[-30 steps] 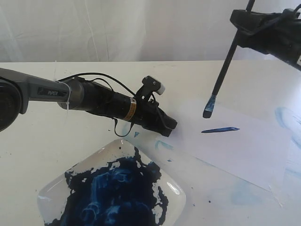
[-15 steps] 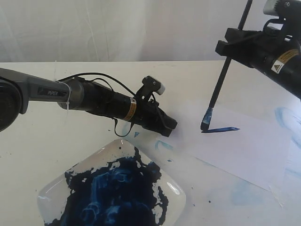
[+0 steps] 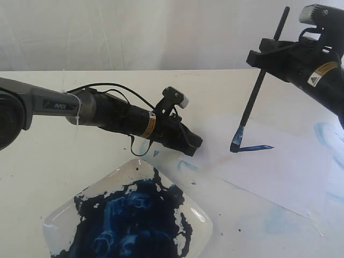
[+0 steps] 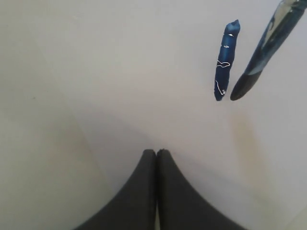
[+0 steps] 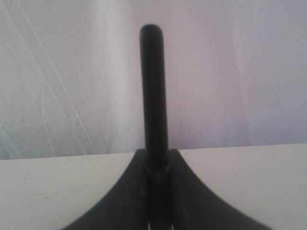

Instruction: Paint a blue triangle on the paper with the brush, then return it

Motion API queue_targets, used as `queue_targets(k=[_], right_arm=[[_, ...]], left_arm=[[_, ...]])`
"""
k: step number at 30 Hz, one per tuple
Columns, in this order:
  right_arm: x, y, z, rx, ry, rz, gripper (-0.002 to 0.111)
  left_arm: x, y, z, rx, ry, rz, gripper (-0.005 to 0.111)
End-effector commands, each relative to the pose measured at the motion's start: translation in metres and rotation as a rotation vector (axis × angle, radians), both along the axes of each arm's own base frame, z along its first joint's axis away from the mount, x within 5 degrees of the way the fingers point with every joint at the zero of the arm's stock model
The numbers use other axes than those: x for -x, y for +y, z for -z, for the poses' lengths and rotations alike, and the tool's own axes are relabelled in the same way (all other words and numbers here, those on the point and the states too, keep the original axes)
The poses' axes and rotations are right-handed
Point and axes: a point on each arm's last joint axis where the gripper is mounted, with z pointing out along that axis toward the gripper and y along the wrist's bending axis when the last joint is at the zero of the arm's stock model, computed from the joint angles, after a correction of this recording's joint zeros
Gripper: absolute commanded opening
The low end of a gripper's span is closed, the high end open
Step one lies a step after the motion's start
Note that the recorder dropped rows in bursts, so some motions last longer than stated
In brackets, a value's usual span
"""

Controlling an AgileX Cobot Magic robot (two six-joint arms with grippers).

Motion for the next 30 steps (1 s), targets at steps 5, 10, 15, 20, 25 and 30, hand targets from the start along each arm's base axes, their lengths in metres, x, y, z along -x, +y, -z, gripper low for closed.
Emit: queue_targets(k=[5, 10, 15, 20, 25, 30], right_arm=[[-0.002, 0.001, 0.005, -0.005, -0.014, -0.005, 0.0], [-0.004, 0.002, 0.013, 0.007, 0.019, -0.002, 0.0], [-0.003, 0.001, 0.014, 0.021, 0.046, 0.005, 0.0], [-0.001, -0.001, 0.015, 0.046, 0.092, 0.017, 0.0], [0.001, -0.002, 0.011, 0.056, 0.092, 0.021, 0.0], [0.001, -0.004, 0.012, 0.08, 0.111, 0.029, 0.0]], left_arm=[[0.0, 0.002, 0.001, -0.01, -0.001, 0.008, 0.0], [0.0, 0.002, 0.001, -0.01, -0.001, 0.008, 0.0], [0.0, 0.002, 0.001, -0.01, -0.001, 0.008, 0.0], [0.0, 0.002, 0.001, -0.01, -0.001, 0.008, 0.0], [0.0, 0.002, 0.001, -0.01, -0.001, 0.008, 0.0], [0.0, 0.002, 0.001, -0.01, -0.001, 0.008, 0.0]])
